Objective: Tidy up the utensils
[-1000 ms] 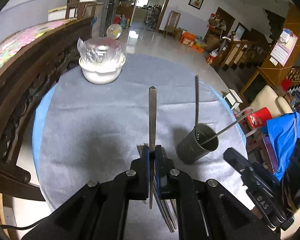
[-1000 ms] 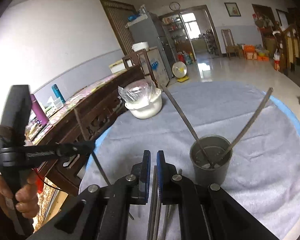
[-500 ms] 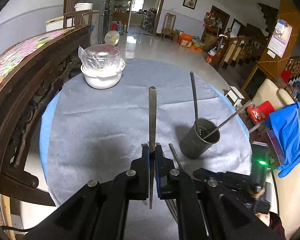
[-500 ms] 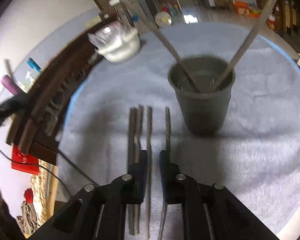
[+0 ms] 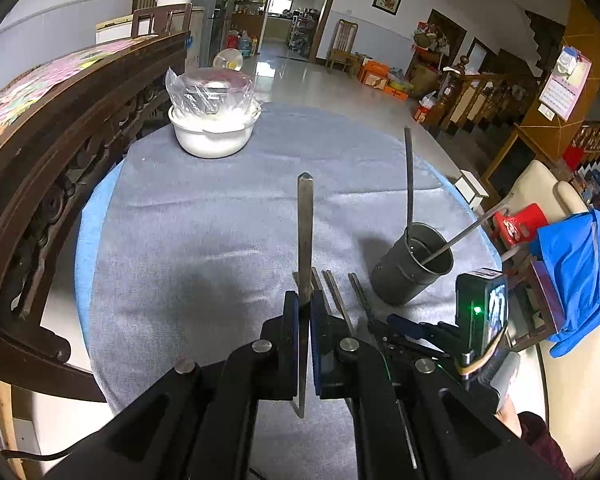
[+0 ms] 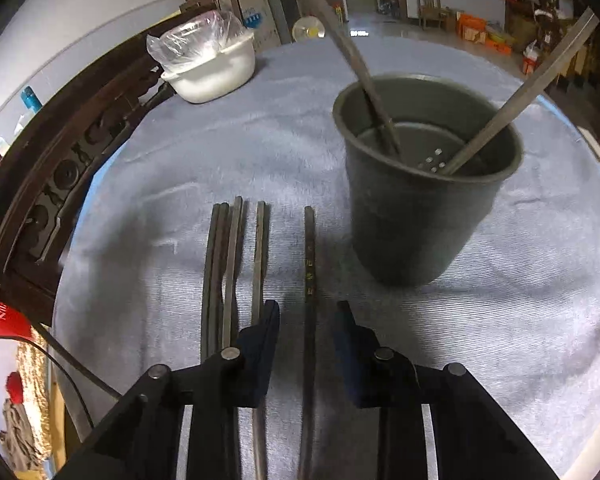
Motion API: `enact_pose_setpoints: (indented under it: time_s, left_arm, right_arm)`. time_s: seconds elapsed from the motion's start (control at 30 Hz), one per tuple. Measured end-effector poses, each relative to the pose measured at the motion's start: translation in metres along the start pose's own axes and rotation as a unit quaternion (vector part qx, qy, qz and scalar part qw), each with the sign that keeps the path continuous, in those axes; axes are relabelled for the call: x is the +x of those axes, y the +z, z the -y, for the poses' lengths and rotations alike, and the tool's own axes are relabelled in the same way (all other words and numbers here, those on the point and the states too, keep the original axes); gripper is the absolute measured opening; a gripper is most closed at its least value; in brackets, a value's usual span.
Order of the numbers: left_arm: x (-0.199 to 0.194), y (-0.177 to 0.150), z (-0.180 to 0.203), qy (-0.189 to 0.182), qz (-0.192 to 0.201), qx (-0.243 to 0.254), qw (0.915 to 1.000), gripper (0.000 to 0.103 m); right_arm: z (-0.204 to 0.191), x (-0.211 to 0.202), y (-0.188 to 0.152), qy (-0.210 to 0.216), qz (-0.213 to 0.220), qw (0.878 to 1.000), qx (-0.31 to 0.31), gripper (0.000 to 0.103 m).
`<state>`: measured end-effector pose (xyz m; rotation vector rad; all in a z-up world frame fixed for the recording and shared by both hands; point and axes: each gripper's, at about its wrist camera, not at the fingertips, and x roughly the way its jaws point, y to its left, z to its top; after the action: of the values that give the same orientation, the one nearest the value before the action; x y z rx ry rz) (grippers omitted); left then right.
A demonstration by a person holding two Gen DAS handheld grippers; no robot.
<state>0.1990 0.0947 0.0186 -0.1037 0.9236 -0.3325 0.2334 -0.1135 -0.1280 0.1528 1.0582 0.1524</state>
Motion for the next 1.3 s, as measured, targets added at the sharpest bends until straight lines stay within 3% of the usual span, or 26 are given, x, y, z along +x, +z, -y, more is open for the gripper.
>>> enact_pose_setpoints:
  time_s: [0.13,0.27,0.3,0.43,0.6,0.8,0.87,1.0,1.13,1.3]
  left_arm:
    - [0.002,0.000,-0.001,-0.005,-0.005,-0.001,1.0000,0.006]
    - [0.003,-0.001,0.000,-0.006,-0.005,0.003,1.0000,0.006]
    - [0.003,-0.001,0.001,-0.006,-0.005,0.004,1.0000,0.006]
    - [0.001,-0.001,0.001,-0.007,-0.008,0.002,0.9999,0.006]
    - [-0.007,0.002,0.005,-0.006,-0.002,0.004,1.0000,0.006]
    - [-0.018,0.009,0.019,-0.018,0.008,0.010,0.9998,0.006]
    - [-0.023,0.013,0.026,-0.020,0.015,0.014,0.9996,0.006]
    - [-0.032,0.025,0.040,-0.033,0.034,0.019,0.9987,0.006]
    - [-0.039,0.040,0.063,-0.041,0.057,0.035,0.9969,0.006]
    - [-0.043,0.064,0.095,-0.057,0.085,0.055,0.9931,0.006]
  right_arm:
    - [-0.002,0.012,0.005,-0.011,-0.008,1.000,-0.001,0.029]
    - [-0.007,0.020,0.006,-0.022,-0.014,1.000,-0.015,0.018]
    - [-0.007,0.020,0.006,-0.020,-0.016,1.000,-0.016,0.008]
    - [-0.005,0.015,0.003,-0.011,-0.010,1.000,-0.014,0.007]
    - [0.000,-0.028,0.000,0.036,0.036,0.999,-0.015,0.007]
    - [0.004,-0.098,-0.001,0.076,0.130,0.988,-0.025,0.007]
    - [0.011,-0.123,0.001,0.104,0.172,0.980,-0.011,0.007]
    - [0.032,-0.166,0.001,0.151,0.281,0.947,0.029,0.007]
    - [0.047,-0.188,0.008,0.120,0.376,0.917,0.057,0.007]
    - [0.061,-0.186,0.027,0.088,0.434,0.893,0.086,0.007]
